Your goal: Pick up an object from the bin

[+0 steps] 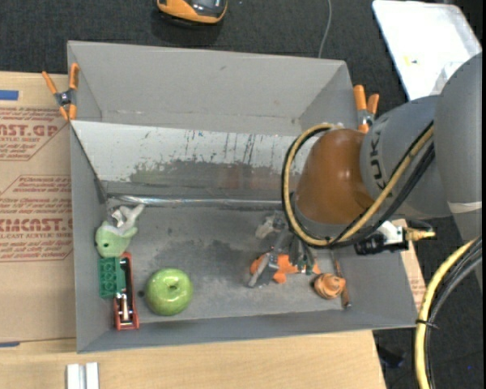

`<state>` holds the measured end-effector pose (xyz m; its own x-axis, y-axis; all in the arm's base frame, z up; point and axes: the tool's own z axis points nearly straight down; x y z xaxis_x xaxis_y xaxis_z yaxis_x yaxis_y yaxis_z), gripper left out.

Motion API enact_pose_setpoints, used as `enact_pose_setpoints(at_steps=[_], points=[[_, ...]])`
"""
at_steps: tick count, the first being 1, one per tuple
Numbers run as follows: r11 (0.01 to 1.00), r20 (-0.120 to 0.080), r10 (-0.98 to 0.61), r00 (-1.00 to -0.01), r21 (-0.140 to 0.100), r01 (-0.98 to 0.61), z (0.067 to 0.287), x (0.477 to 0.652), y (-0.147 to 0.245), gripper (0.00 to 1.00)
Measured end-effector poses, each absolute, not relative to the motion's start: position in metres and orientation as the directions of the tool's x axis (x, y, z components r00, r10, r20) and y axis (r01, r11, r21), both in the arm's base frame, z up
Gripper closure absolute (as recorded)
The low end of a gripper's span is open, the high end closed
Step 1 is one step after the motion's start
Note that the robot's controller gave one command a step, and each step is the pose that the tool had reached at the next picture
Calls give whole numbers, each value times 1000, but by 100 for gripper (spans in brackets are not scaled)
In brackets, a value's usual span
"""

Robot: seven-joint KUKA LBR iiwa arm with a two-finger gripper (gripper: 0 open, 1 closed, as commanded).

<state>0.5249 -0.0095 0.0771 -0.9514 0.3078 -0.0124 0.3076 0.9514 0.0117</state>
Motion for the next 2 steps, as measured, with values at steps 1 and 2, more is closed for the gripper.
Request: enact_pose_setpoints(at_steps=[1,2], points=[[921,-24,389,-921,17,389,75,531,-40,100],[921,-24,389,-921,17,389,75,531,-40,100]])
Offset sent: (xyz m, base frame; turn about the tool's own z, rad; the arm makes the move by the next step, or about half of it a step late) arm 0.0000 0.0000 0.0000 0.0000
